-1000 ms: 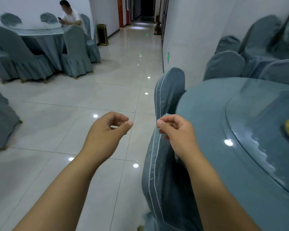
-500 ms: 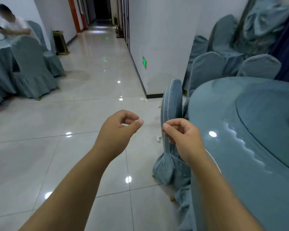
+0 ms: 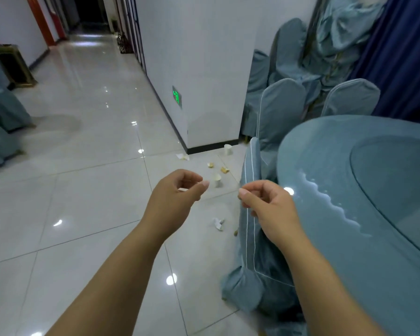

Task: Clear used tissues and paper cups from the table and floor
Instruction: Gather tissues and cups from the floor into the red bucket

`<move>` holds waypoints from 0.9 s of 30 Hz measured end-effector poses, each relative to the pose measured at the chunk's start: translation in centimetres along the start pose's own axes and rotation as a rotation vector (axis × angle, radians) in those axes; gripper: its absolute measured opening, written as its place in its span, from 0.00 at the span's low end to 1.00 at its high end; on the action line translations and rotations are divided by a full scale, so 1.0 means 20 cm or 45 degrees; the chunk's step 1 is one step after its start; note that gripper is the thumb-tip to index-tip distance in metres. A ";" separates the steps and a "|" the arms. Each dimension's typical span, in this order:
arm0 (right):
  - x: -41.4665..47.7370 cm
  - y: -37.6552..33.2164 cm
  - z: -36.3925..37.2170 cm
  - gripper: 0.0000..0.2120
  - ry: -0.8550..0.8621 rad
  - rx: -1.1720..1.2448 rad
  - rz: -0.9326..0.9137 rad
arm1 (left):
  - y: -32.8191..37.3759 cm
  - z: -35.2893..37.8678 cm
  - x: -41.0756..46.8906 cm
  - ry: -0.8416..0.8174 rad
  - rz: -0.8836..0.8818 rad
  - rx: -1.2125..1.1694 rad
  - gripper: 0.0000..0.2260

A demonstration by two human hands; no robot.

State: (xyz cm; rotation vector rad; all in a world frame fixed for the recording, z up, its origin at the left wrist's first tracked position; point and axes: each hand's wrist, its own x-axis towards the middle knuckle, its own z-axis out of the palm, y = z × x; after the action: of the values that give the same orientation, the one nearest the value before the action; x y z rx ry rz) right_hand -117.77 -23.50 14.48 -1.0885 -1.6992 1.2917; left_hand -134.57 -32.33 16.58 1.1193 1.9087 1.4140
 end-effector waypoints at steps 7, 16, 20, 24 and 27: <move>0.64 -0.01 0.30 0.05 -0.047 -0.076 0.045 | -0.15 -0.14 0.68 -0.013 -0.081 -0.014 0.05; 1.38 0.23 0.75 0.03 0.100 -0.110 0.194 | -0.54 -0.30 1.56 -0.161 -0.179 0.012 0.04; 1.67 0.39 0.92 0.03 0.238 -0.141 0.363 | -0.67 -0.35 1.99 -0.290 -0.243 0.039 0.04; 1.85 0.57 1.00 0.03 0.325 -0.167 0.553 | -0.80 -0.29 2.33 -0.436 -0.266 0.120 0.03; 1.95 0.72 1.00 0.03 0.397 -0.191 0.666 | -0.92 -0.17 2.53 -0.597 -0.324 0.179 0.04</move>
State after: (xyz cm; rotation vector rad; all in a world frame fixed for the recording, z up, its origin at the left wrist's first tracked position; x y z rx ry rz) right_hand -147.84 7.39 -1.93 -1.8066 -1.3375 1.2228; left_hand -169.79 6.49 3.87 1.1072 1.7475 0.8047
